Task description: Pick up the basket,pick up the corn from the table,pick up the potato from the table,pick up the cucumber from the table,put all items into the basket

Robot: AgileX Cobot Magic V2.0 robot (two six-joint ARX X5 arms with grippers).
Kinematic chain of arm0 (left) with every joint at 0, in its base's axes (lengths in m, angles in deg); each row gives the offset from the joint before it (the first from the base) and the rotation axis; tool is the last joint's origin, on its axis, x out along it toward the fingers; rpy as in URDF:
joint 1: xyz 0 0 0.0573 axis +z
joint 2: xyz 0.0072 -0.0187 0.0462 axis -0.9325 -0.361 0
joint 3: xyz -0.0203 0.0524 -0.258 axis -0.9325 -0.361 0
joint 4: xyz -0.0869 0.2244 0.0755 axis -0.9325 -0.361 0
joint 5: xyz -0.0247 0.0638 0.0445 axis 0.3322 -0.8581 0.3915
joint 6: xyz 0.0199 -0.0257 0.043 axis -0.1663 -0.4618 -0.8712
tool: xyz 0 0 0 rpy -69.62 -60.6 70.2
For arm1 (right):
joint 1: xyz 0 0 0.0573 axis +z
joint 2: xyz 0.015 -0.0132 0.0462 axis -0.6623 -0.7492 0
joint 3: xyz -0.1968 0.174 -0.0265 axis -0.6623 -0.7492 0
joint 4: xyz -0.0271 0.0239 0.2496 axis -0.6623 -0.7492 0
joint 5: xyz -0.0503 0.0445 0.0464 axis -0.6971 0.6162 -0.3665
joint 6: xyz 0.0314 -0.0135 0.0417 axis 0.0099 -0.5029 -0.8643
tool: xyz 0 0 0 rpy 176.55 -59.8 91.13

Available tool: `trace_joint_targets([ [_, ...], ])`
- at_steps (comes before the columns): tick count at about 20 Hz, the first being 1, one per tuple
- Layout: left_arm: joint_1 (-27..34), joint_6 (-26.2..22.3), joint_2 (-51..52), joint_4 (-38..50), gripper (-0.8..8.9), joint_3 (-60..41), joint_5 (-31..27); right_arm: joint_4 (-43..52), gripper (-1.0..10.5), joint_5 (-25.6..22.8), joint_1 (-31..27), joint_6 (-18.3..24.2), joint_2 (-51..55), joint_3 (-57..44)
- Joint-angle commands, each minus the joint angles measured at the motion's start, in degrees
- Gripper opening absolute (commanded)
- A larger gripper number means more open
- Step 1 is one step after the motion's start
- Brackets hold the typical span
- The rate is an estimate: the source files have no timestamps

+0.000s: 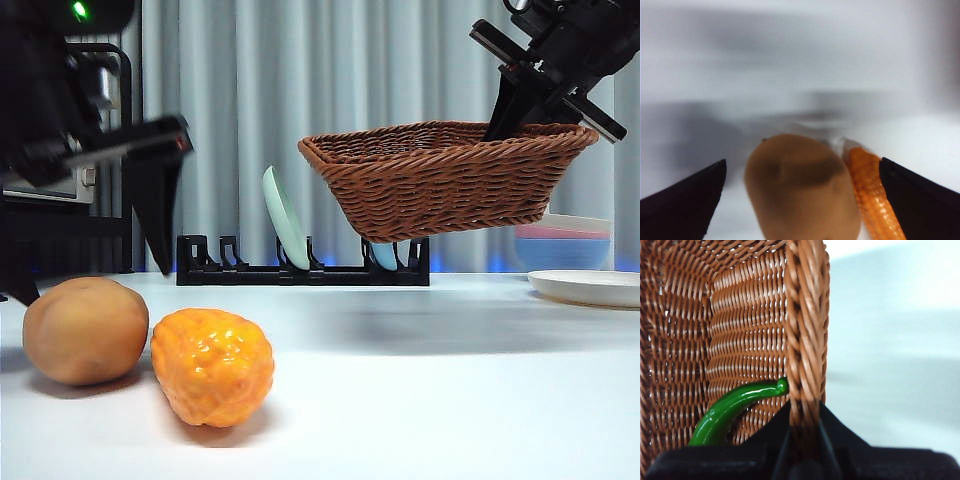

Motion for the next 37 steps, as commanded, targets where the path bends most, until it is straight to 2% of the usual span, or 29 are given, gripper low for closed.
trace_joint_targets([
  [1, 0.2, -1.3, -4.3, 0.1, 6.47, -0.3, 0.3, 0.9, -0.1, 0.7, 0.1, -0.1, -0.3, 0.5],
  [4, 0.2, -1.5, -8.1, 0.8, 6.39, -0.3, 0.4, 0.9, -0.1, 0.6, 0.1, -0.1, -0.3, 0.5],
  [5, 0.1, -1.9, -8.8, 1.2, 5.43, -0.3, 0.6, 0.9, -0.1, 0.6, 0.1, -0.1, -0.3, 0.5],
  [6, 0.1, -2.7, -9.4, 1.3, 3.59, -0.3, 1.0, 0.9, -0.1, 0.5, 0.1, -0.1, -0.3, 0.5],
  [7, 0.1, -3.8, -9.8, 1.4, 1.24, -0.3, 0.9, 0.9, -0.1, 0.5, 0.1, -0.1, -0.3, 0.5],
  [8, 0.1, -4.7, -9.9, 1.5, -0.29, -0.3, 0.8, 0.9, -0.1, 0.5, 0.1, -0.1, -0.3, 0.5],
  [12, 0.7, -7.6, -9.2, 1.5, -0.09, -0.3, 1.4, 0.9, -0.1, 0.5, 0.1, -0.1, -0.3, 0.5],
  [16, 1.7, -9.1, -0.1, 2.0, -0.08, 0.7, 6.0, 0.8, -0.1, 0.4, 0.6, -0.1, -0.3, 0.5],
  [19, 1.7, -10.2, 8.2, 5.0, -0.08, 6.3, 6.0, 1.2, -0.1, 0.2, 1.7, 0.3, -0.7, 0.5],
  [21, 1.5, -10.7, 9.6, 8.0, -0.08, 12.6, 7.3, 1.2, -0.1, 0.3, 2.3, 0.2, -1.2, 0.5],
  [24, 1.5, -11.8, 5.7, 10.3, -0.08, 22.4, 7.5, 1.2, -0.1, 0.3, 3.6, -0.6, -1.6, 0.5],
  [27, 0.8, -14.0, -2.4, 10.1, -0.08, 31.8, 8.9, 1.2, -0.1, 0.5, 5.3, -0.8, -1.6, 0.5],
  [32, -1.6, -16.5, -18.9, 5.0, -0.08, 44.7, 8.3, 1.2, -0.1, 0.5, 7.4, -1.1, -1.6, 0.5],
  [37, -3.0, -17.6, -26.4, 1.9, 0.03, 47.1, 7.0, 1.2, -0.1, 0.5, 7.3, -1.1, -1.6, 0.5],
])
